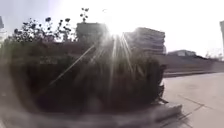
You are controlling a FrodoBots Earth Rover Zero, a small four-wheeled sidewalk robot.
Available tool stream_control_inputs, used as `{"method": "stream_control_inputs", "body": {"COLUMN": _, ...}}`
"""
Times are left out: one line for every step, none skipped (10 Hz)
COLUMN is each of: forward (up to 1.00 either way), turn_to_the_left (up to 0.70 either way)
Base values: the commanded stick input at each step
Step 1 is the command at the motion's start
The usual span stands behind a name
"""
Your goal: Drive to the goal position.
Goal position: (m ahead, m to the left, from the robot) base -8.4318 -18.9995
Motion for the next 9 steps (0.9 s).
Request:
{"method": "stream_control_inputs", "body": {"forward": 0.0, "turn_to_the_left": 1.0}}
{"method": "stream_control_inputs", "body": {"forward": 0.0, "turn_to_the_left": 1.0}}
{"method": "stream_control_inputs", "body": {"forward": 0.0, "turn_to_the_left": 1.0}}
{"method": "stream_control_inputs", "body": {"forward": 0.0, "turn_to_the_left": 1.0}}
{"method": "stream_control_inputs", "body": {"forward": 0.0, "turn_to_the_left": 1.0}}
{"method": "stream_control_inputs", "body": {"forward": 0.0, "turn_to_the_left": 1.0}}
{"method": "stream_control_inputs", "body": {"forward": 0.0, "turn_to_the_left": 1.0}}
{"method": "stream_control_inputs", "body": {"forward": 0.0, "turn_to_the_left": 1.0}}
{"method": "stream_control_inputs", "body": {"forward": 0.0, "turn_to_the_left": 1.0}}
